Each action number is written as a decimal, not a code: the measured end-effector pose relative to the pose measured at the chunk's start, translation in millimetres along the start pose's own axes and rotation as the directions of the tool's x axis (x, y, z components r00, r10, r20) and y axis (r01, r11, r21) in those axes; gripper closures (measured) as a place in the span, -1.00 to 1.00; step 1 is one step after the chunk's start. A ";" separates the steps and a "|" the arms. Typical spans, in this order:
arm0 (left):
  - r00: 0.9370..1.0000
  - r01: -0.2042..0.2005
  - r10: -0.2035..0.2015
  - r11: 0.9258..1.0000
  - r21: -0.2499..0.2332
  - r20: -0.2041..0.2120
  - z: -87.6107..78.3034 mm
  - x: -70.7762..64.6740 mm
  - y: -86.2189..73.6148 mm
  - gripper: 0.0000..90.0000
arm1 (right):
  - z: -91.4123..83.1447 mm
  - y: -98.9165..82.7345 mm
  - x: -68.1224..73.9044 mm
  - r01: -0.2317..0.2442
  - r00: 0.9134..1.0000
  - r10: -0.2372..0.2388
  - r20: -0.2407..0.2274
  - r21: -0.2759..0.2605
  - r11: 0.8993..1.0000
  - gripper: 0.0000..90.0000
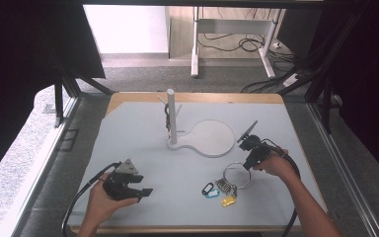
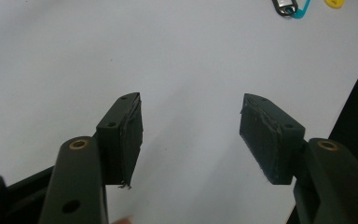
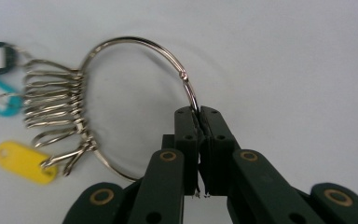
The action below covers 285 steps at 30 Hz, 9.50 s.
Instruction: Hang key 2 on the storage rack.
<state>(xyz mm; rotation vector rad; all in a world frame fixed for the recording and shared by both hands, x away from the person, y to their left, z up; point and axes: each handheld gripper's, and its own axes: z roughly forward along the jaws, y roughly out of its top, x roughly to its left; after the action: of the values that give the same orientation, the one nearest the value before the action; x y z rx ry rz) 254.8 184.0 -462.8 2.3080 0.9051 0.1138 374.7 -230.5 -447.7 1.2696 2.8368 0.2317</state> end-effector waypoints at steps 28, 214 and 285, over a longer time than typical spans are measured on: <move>0.999 0.037 -0.037 0.999 -0.036 -0.010 -5.1 2.3 -3.4 -0.11 | -25.0 -15.6 40.6 0.131 0.982 -0.124 -0.145 0.041 0.991 0.92; 0.999 0.030 -0.028 0.998 -0.058 0.041 -6.5 -2.2 -3.4 -0.11 | -104.0 216.6 40.6 0.078 0.995 -0.084 -0.051 -0.116 0.990 0.93; 0.999 0.003 -0.001 0.999 -0.046 0.041 -4.2 -4.3 0.7 -0.11 | -64.3 217.9 74.9 0.116 0.983 -0.137 -0.122 -0.168 0.979 0.87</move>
<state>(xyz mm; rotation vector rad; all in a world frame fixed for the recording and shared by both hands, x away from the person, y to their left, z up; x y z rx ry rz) 250.7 183.1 -458.4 2.2585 0.8745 0.0852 480.4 -39.7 -349.6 1.0767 2.9232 0.5474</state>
